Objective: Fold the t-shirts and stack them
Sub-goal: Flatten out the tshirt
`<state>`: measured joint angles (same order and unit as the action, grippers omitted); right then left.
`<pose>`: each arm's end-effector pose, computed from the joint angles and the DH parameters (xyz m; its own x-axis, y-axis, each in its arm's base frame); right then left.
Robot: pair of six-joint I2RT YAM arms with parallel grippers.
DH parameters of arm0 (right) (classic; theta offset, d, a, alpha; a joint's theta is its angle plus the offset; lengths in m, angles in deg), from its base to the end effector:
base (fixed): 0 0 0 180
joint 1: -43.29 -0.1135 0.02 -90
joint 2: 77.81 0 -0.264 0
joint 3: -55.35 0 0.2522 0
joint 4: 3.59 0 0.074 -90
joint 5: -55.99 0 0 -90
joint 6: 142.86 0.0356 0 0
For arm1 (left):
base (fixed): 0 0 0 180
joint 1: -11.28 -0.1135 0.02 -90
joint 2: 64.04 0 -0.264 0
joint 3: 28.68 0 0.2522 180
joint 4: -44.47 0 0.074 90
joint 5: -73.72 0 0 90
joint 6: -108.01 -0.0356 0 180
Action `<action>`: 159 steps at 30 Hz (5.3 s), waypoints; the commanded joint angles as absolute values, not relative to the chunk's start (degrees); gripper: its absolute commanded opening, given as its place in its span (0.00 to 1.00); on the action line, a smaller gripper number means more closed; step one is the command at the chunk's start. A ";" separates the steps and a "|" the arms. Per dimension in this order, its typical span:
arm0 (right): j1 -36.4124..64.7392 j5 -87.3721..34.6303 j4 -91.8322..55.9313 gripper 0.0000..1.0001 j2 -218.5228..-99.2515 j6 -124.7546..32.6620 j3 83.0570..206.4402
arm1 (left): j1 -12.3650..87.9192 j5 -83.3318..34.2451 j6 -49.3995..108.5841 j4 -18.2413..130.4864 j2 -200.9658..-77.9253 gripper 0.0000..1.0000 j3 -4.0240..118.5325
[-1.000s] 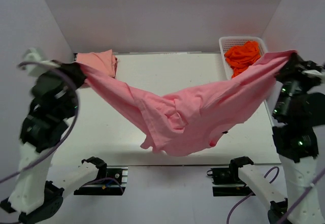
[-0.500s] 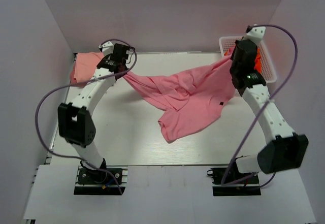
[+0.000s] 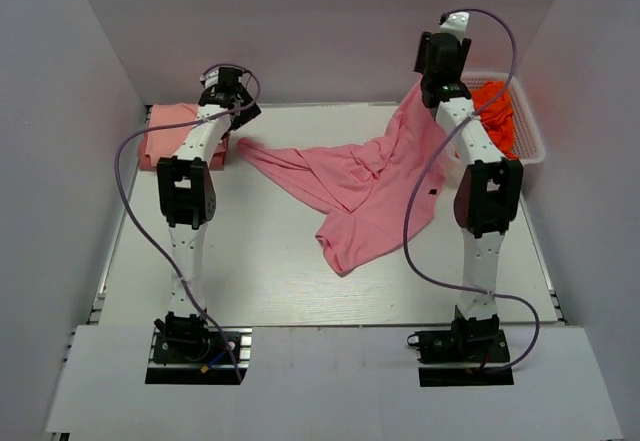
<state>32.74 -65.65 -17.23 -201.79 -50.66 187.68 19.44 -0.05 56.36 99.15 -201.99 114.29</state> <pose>0.5156 0.0770 0.3594 -0.0768 0.0189 -0.9969 0.3609 0.9326 -0.0101 0.5333 -0.0664 0.2299 -0.5651 -0.5208 -0.6398 -0.5017 0.8326 -0.2346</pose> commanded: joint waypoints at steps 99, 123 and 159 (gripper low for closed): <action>11.30 -27.15 -59.29 0.83 -156.99 -13.41 118.25 | 16.38 -11.62 59.15 80.81 -160.73 0.00 40.91; 11.65 -21.79 -50.23 0.00 -165.53 -8.91 115.17 | 16.38 -14.96 60.38 81.78 -155.27 0.00 37.64; 15.25 -71.04 -42.06 0.00 -136.17 -50.66 191.00 | 16.38 -14.17 57.65 99.87 -123.45 0.00 90.62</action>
<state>15.43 -73.82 -48.75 -137.62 -44.65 187.35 16.29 -15.24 57.28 96.53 -124.94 86.29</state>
